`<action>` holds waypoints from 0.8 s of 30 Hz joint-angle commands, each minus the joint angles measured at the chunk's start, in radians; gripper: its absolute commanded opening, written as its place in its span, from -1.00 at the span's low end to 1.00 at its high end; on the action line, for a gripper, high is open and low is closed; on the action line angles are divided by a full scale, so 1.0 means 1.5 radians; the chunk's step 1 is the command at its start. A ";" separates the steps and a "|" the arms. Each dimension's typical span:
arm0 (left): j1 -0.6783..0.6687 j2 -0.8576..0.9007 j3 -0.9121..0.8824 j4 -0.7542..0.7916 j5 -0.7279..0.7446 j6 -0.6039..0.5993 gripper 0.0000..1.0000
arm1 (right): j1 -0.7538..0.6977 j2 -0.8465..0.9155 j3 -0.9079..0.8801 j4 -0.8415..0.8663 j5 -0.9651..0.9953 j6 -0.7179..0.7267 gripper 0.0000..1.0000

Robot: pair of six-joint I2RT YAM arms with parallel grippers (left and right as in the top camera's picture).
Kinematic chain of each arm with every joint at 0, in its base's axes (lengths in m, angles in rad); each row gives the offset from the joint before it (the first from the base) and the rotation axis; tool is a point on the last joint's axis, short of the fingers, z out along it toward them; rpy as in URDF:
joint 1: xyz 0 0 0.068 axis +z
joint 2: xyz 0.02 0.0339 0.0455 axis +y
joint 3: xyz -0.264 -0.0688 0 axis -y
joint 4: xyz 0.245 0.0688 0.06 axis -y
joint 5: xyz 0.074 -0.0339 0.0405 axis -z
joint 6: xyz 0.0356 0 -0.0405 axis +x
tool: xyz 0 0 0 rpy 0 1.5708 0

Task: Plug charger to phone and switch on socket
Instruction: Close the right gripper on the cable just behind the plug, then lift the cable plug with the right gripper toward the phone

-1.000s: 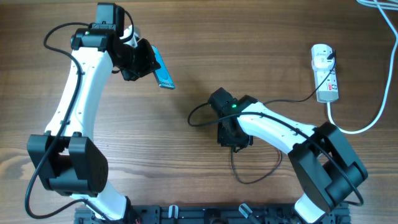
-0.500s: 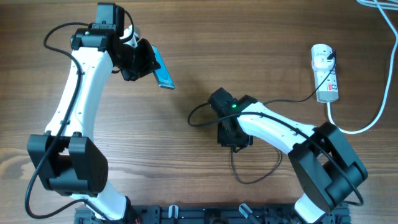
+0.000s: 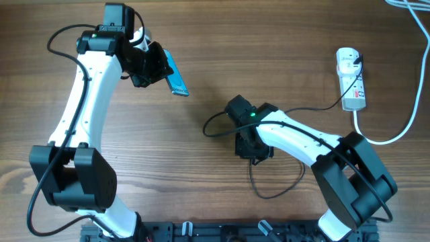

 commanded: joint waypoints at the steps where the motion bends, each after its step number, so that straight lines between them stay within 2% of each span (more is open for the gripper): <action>1: 0.006 -0.017 0.003 0.002 0.004 0.011 -0.92 | 0.003 0.030 -0.025 0.004 -0.017 -0.004 -0.58; 15: 0.006 -0.017 0.003 0.002 0.004 0.011 -0.92 | 0.003 0.030 -0.025 0.002 -0.008 0.003 -0.72; 24: 0.006 -0.017 0.003 0.002 0.004 0.011 -0.92 | 0.003 0.030 -0.025 0.003 -0.008 0.003 -0.89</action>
